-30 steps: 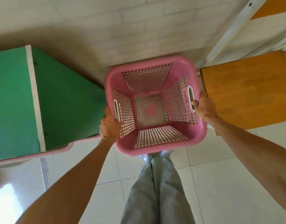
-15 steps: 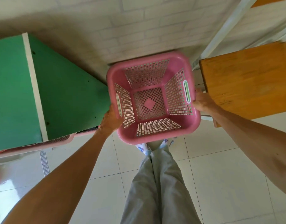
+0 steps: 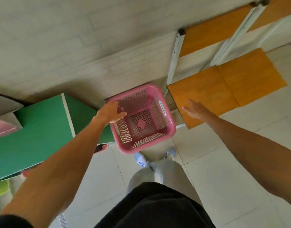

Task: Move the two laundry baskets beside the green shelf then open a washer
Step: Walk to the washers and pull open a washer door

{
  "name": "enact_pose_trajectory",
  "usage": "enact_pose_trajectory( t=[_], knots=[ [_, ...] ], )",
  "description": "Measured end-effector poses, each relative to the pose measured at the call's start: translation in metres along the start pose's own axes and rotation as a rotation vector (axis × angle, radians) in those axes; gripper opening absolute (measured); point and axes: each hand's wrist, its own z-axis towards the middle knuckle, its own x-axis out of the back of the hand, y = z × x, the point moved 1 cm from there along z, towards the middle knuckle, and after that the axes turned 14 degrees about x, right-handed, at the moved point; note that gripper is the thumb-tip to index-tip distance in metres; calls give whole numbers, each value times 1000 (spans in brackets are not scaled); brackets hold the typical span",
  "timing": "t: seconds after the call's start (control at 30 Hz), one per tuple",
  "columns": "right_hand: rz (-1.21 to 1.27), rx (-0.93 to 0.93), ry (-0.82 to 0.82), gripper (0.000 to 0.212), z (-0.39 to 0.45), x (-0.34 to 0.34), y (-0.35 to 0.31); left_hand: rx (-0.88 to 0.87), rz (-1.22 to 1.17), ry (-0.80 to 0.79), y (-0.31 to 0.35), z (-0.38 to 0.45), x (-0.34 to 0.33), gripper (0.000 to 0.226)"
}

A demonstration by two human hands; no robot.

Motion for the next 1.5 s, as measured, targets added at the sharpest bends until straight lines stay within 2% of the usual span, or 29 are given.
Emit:
enact_pose_trajectory(
  t=[0.2, 0.4, 0.73, 0.9, 1.03, 1.13, 1.37, 1.5],
  knots=[
    [65, -233, 150, 68, -95, 79, 112, -87, 160, 73, 102, -5, 60, 78],
    [196, -438, 351, 71, -223, 146, 243, -261, 249, 65, 277, -41, 85, 90],
    [214, -629, 554, 70, -418, 253, 454, -605, 301, 90, 629, -175, 30, 91],
    [187, -703, 633, 67, -489, 307, 549, -813, 271, 65, 779, -245, -6, 91],
    [205, -723, 677, 69, -522, 348, 612, -922, 253, 21, 877, -281, -18, 98],
    [207, -723, 677, 70, -531, 377, 651, -976, 323, 83, 943, -290, -17, 101],
    [228, -778, 685, 70, -518, 454, 764, -1075, 450, 212, 1111, -272, -7, 100],
    [304, -800, 713, 70, -500, 498, 833, -1107, 487, 226, 1219, -253, -4, 98]
  ],
)
